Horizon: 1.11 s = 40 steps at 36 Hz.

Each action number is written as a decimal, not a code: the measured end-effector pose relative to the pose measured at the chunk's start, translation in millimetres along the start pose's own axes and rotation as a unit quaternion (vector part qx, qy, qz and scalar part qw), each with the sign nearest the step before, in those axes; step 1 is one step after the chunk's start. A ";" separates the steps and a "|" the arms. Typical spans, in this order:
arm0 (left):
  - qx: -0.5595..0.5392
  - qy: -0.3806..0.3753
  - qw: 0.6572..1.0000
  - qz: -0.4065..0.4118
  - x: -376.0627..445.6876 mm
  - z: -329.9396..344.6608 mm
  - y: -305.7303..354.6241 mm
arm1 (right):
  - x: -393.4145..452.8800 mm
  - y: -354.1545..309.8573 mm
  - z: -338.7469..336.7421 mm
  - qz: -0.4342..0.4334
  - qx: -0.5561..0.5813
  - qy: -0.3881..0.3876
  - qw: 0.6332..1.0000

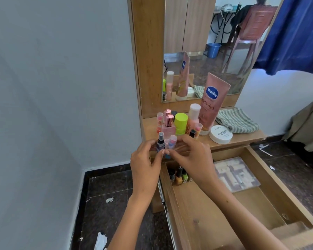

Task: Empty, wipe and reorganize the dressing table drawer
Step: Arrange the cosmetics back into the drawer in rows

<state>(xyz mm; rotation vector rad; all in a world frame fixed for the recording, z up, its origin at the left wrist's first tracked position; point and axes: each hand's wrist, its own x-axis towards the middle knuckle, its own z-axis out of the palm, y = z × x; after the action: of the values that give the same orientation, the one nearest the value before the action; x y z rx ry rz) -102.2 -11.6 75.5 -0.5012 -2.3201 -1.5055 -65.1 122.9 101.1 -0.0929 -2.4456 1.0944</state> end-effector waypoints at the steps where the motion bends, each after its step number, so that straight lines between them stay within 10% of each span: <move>1: -0.006 -0.005 1.000 0.002 -2.9 -2.3 0.1 | -2.1 1.0 -3.9 0.009 0.005 -0.009 1.000; 15: -0.029 -0.023 0.999 -0.007 -36.8 -25.0 3.0 | -50.9 42.6 -10.8 0.105 -0.099 -0.209 0.967; 40: 0.004 -0.030 0.999 -0.045 -51.4 -20.8 8.4 | -42.1 32.6 -11.7 0.072 -0.152 -0.203 0.965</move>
<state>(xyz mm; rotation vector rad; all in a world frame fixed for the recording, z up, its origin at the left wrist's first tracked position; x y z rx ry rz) -51.3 -33.3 66.9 -0.4521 -2.4224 -1.5412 -26.4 143.0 68.4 -0.1570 -3.0069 0.8510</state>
